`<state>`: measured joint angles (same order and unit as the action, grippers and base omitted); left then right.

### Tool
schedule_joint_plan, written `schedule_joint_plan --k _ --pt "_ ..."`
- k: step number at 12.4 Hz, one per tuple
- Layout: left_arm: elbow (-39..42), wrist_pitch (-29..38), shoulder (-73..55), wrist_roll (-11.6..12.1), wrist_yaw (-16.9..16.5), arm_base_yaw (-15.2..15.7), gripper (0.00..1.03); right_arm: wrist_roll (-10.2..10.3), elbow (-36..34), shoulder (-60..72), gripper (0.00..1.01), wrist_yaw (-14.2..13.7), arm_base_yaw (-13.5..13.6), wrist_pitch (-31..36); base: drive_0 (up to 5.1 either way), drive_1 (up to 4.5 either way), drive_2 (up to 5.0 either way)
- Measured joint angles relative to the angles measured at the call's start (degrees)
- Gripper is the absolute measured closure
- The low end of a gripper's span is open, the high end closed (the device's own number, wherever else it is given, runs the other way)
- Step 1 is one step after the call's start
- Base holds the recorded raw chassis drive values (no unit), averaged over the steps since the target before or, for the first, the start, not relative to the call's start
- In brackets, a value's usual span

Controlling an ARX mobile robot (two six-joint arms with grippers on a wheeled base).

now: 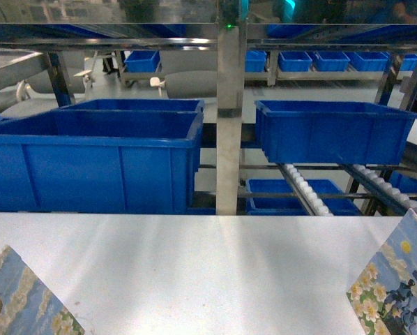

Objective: Move flower gift bag to table near conveyor

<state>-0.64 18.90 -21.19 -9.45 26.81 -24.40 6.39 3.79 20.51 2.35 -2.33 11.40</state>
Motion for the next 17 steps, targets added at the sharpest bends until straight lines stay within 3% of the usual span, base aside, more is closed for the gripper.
schedule_joint_plan --k 1,2,3,4,5,6,7,8,17 --pt "0.0 -11.6 11.9 0.5 6.7 -5.6 0.05 0.0 0.0 0.0 0.03 0.0 0.0 0.0 0.0 0.0 0.0" --pt "0.0 -12.0 11.7 0.5 7.3 -5.3 0.05 0.0 0.0 0.0 0.03 0.0 0.0 0.0 0.0 0.0 0.0" --pt "-0.1 -13.7 15.6 5.5 -1.6 0.2 0.25 -2.3 -1.7 -0.5 0.14 -2.1 1.7 5.8 0.0 0.0 0.0" --pt "-0.1 -16.6 18.5 8.0 -9.9 7.8 0.54 -5.1 -3.0 -3.7 0.43 -2.2 2.3 5.5 0.0 0.0 0.0" --pt "-0.1 -17.9 19.9 8.4 -15.3 13.1 0.85 -6.0 -3.0 -6.6 0.75 -2.2 2.3 2.5 0.0 0.0 0.0" --pt "-0.2 -19.1 20.5 8.6 -22.5 19.3 1.01 -6.2 -3.0 -8.9 1.0 -2.2 2.3 0.3 0.0 0.0 0.0" --pt "-0.2 -19.2 20.6 8.6 -26.7 24.5 1.01 -6.3 -3.0 -12.1 0.99 -2.2 2.3 -3.7 0.0 0.0 0.0" --pt "-0.2 -19.2 20.6 8.6 -26.7 24.2 1.01 -6.3 -3.0 -20.3 0.99 -2.3 2.3 -12.2 0.0 0.0 0.0" --pt "-0.2 -19.2 20.6 8.6 -26.8 24.2 1.01 -6.3 -3.0 -20.3 0.99 -2.2 2.3 -11.6 0.0 0.0 0.0"
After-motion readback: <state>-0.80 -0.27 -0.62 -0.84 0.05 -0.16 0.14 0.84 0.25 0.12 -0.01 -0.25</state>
